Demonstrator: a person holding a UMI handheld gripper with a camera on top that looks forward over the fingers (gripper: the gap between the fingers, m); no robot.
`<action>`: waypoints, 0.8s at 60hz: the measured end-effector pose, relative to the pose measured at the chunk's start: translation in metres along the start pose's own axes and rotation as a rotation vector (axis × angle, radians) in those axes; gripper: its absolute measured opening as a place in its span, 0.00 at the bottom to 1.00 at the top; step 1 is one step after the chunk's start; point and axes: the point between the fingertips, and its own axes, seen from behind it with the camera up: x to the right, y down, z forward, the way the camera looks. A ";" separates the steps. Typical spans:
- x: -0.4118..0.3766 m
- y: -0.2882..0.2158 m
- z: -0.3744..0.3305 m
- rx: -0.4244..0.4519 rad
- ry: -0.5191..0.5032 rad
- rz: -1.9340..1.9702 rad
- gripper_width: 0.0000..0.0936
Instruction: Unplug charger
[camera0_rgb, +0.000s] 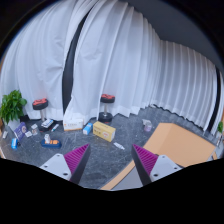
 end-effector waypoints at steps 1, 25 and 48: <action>0.000 0.001 0.000 -0.003 0.002 0.001 0.91; -0.052 0.154 0.039 -0.170 -0.019 -0.051 0.90; -0.343 0.175 0.118 -0.133 -0.313 -0.062 0.91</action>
